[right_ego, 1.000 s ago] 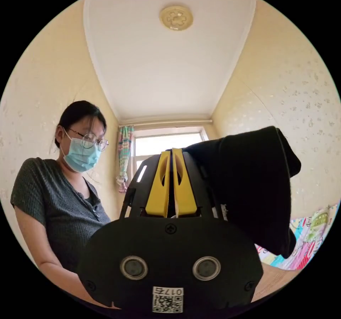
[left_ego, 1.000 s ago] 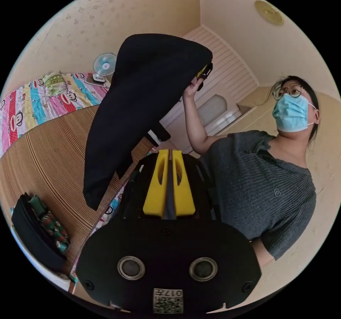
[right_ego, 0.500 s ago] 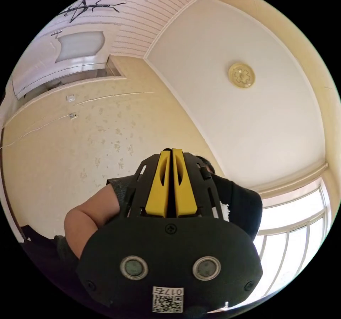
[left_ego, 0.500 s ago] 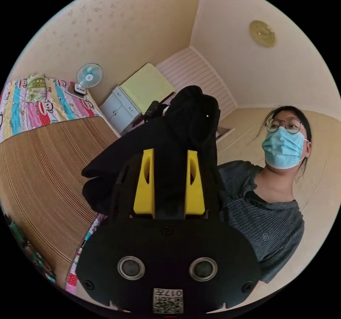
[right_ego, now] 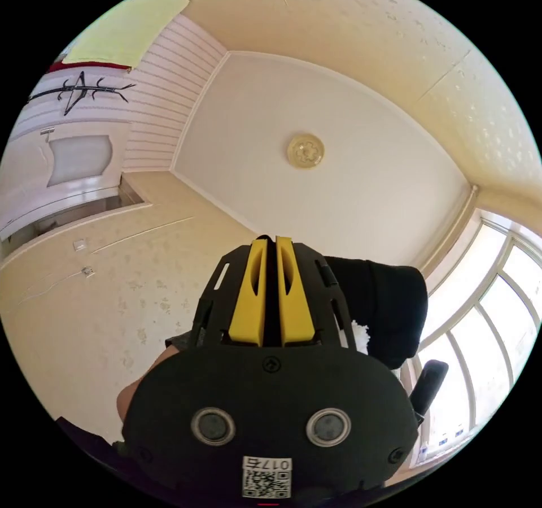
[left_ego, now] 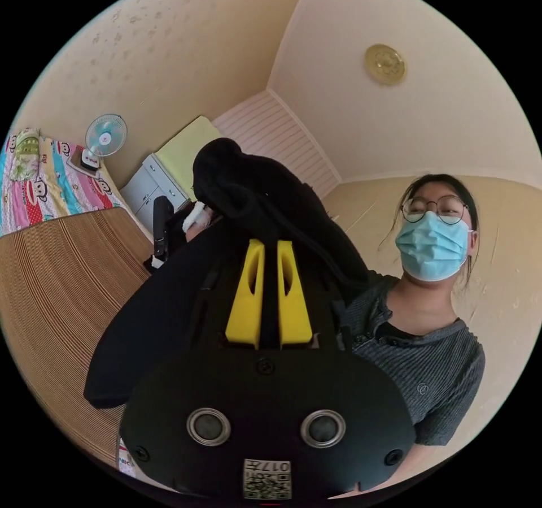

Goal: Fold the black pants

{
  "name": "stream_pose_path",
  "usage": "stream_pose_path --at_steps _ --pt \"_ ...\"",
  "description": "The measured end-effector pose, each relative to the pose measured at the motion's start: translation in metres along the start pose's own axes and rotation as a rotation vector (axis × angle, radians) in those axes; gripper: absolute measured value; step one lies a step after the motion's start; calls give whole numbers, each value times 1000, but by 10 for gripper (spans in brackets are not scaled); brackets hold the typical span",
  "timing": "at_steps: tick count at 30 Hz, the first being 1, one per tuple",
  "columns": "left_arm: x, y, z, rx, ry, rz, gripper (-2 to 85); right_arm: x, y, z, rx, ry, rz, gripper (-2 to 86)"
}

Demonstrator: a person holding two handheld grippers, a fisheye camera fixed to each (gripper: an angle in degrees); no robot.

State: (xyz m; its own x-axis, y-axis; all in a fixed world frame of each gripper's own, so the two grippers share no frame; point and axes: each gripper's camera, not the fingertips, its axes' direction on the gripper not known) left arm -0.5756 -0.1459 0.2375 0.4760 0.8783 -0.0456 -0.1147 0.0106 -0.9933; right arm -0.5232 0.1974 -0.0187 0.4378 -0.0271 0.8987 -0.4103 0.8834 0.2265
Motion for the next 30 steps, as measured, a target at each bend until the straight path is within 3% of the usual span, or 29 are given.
stream_pose_path --at_steps 4,7,10,12,14,18,21,24,30 --pt "24 1 -12 67 -59 77 38 13 -22 5 -147 36 1 24" --pt "63 -6 31 15 -119 235 39 20 -30 -34 -67 -39 -108 18" --pt "75 1 122 -290 -229 381 38 41 -5 -92 235 -13 -102 8" --pt "40 20 179 -552 -284 284 22 67 20 -113 346 -68 14 6" --pt "12 35 175 -524 -212 216 5 84 36 -122 390 -121 92 5" --pt "-18 50 83 -184 -128 176 -2 88 23 -141 386 -166 101 4" --pt "-26 68 26 -56 -281 151 38 82 6 -148 290 17 121 3" --pt "-36 90 8 -83 -465 115 86 83 -7 -155 236 264 197 3" --pt "-46 116 61 -228 -475 189 105 114 -7 -197 265 707 402 3"
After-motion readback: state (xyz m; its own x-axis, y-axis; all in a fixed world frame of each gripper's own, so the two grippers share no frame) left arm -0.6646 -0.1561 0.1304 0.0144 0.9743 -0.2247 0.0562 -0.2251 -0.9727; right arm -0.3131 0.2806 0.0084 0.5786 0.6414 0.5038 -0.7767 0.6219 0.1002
